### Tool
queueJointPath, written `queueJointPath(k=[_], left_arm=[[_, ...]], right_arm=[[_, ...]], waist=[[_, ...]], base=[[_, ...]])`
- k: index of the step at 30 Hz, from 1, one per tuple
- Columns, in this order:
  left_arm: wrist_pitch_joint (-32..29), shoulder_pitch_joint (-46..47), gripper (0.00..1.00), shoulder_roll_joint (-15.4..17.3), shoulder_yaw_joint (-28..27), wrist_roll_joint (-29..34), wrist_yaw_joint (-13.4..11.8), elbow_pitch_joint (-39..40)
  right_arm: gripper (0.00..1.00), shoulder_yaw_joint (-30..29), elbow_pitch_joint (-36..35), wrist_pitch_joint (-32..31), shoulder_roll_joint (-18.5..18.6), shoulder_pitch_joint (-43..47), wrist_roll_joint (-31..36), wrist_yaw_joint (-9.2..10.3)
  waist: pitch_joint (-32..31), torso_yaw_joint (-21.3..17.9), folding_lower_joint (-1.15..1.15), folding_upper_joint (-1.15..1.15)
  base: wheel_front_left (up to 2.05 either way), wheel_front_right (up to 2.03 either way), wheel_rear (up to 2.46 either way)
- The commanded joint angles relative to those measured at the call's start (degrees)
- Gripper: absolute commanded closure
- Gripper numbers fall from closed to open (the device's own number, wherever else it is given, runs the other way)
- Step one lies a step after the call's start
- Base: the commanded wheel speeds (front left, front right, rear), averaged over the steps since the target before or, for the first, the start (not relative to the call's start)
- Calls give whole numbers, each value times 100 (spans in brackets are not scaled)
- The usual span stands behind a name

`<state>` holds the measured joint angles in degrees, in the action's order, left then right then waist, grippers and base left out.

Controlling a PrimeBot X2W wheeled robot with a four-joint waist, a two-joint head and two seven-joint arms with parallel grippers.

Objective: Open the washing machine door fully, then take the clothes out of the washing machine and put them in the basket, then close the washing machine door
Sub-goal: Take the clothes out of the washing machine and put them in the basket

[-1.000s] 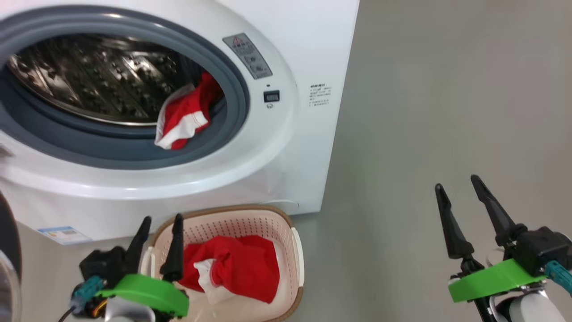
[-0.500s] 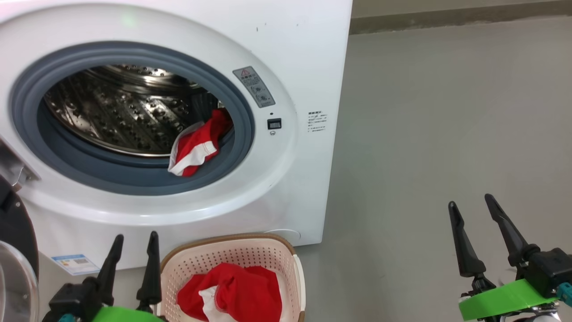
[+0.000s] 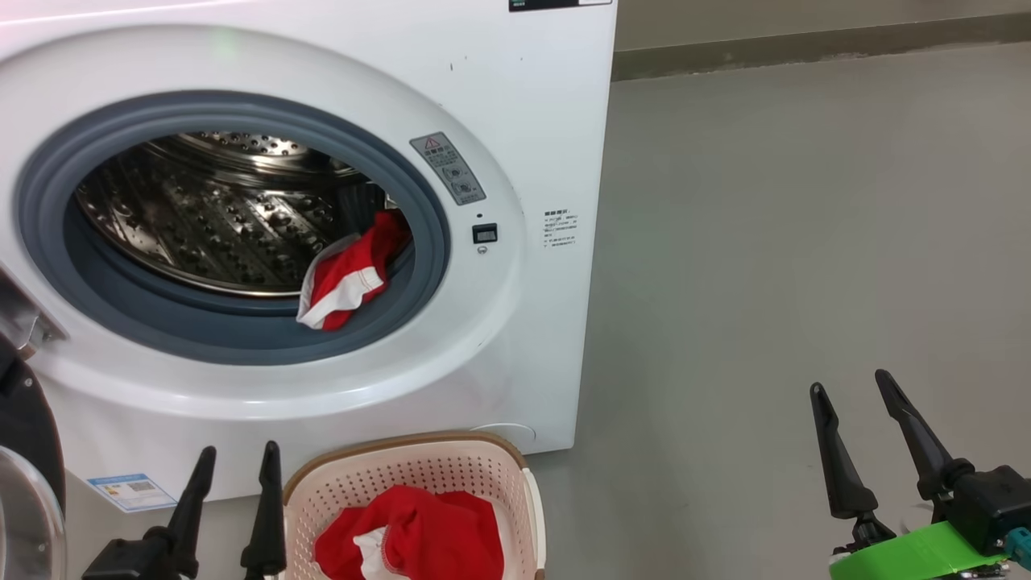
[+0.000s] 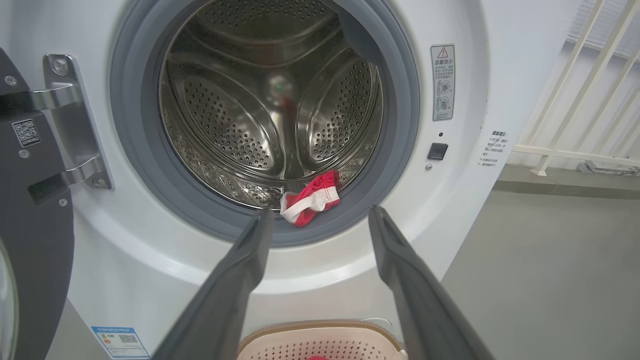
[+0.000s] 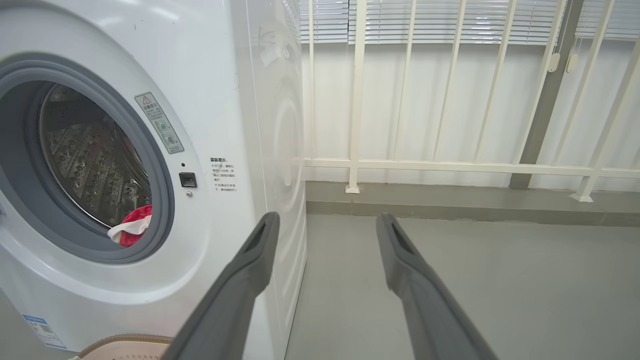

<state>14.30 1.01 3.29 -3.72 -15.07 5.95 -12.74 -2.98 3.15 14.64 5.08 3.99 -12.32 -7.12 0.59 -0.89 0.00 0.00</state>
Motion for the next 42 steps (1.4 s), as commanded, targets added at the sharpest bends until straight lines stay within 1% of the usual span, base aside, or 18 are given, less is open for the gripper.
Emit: queueJointPath(k=[1, 19, 31, 36, 42], left_arm=[[70, 91, 0, 60, -208, 58, 32, 169], [70, 86, 0, -11, -267, 103, 92, 133], [70, 139, 0, -22, -319, 152, 120, 114], [70, 404, 0, -26, -262, 175, 127, 2], [70, 943, 0, -30, -292, 145, 132, -218]], right_arm=[[0, 107, -129, 36, 65, -101, 62, -36], [0, 171, -50, 36, 96, -77, 44, -36], [0, 235, -22, 36, 110, -98, 37, -36], [0, 264, -57, 36, 137, -162, 30, -36], [0, 338, -90, 36, 208, -316, 12, -36]], waist=[[-8, -2, 0, 0], [-47, -32, 0, 0], [46, -12, 0, 0], [245, 26, 0, 0], [558, 25, 0, 0]], base=[[0, 0, 0], [0, 0, 0], [0, 0, 0], [0, 0, 0], [0, 0, 0]])
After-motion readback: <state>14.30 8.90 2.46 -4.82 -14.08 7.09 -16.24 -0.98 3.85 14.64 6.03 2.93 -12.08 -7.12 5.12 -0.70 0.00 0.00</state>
